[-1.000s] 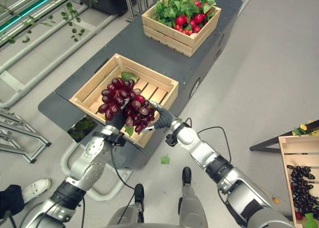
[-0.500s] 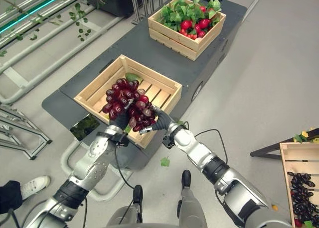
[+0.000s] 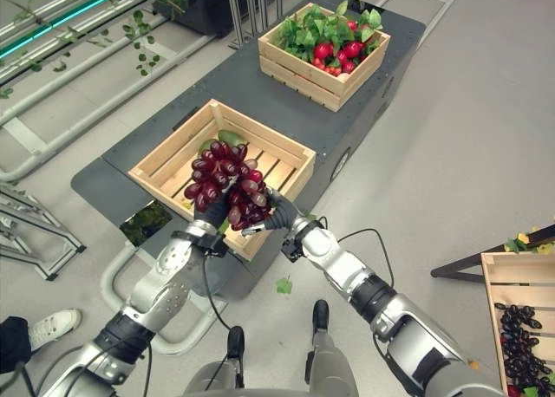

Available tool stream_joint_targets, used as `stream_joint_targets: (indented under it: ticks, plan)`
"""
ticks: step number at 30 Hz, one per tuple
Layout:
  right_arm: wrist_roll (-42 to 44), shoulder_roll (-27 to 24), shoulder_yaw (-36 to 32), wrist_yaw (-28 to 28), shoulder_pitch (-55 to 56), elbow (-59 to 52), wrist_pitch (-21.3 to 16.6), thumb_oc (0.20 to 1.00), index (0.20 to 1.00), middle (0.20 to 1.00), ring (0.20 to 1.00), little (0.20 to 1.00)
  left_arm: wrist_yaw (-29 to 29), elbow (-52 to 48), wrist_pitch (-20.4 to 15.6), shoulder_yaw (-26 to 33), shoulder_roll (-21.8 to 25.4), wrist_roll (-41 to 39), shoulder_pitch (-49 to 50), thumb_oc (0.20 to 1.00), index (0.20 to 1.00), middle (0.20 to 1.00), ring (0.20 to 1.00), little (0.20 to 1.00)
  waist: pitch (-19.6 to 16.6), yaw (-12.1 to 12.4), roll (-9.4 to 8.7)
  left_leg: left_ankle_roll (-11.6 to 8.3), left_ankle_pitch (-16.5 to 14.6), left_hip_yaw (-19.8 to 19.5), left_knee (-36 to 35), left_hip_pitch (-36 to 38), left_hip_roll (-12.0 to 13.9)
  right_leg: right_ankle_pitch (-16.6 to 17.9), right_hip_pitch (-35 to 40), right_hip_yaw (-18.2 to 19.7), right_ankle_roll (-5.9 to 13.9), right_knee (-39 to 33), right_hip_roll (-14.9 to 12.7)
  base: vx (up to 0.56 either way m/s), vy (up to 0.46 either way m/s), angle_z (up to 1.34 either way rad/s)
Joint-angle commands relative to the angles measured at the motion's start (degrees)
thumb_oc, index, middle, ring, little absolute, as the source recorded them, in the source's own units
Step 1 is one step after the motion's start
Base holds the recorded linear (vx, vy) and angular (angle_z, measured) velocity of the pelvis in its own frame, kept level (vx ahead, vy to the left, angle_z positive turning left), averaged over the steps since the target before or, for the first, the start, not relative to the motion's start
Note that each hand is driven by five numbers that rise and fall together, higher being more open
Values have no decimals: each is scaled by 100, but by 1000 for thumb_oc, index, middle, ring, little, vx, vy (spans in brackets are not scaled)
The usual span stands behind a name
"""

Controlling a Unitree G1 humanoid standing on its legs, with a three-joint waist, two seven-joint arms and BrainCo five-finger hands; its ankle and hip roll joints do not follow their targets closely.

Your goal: Pick up the fruits from the basket on one side to the basket on the other side

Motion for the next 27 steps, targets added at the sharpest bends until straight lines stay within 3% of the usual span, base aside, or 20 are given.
stream_joint_targets:
  ticks: [1, 11, 19, 27]
  plan:
    - [662, 387, -157, 158, -295, -454, -287, 1000, 1000, 1000, 1000, 1000, -154, -183, -263, 43, -214, 224, -284, 200, 200, 200, 200, 200, -12, 146, -7, 293, -220, -235, 122, -497, -244, -1148, 527, -262, 385, 21, 88, 0, 0, 0]
    - [745, 585, -92, 2, -546, -377, -338, 1000, 1000, 1000, 1000, 1000, -156, -113, -218, -257, -355, 104, -417, 200, 200, 200, 200, 200, -22, 150, -6, 304, -235, -236, 159, -508, -250, -1131, 527, -257, 387, 22, 74, 0, 0, 0]
    - [1964, 1052, 28, 82, -511, -16, -327, 1000, 1000, 1000, 1000, 1000, -139, -73, -182, -465, -444, -37, -549, 200, 200, 200, 200, 200, -33, 157, -11, 297, -228, -229, 163, -517, -251, -1133, 527, -253, 378, 24, 85, 0, 0, 0]
    - [1403, 953, 95, -10, -596, -139, -334, 1000, 1000, 1000, 1000, 1000, -133, -87, -185, -568, -460, -116, -592, 200, 200, 200, 200, 200, -23, 165, -2, 300, -232, -235, 155, -522, -251, -1139, 523, -271, 382, 21, 87, 0, 0, 0]
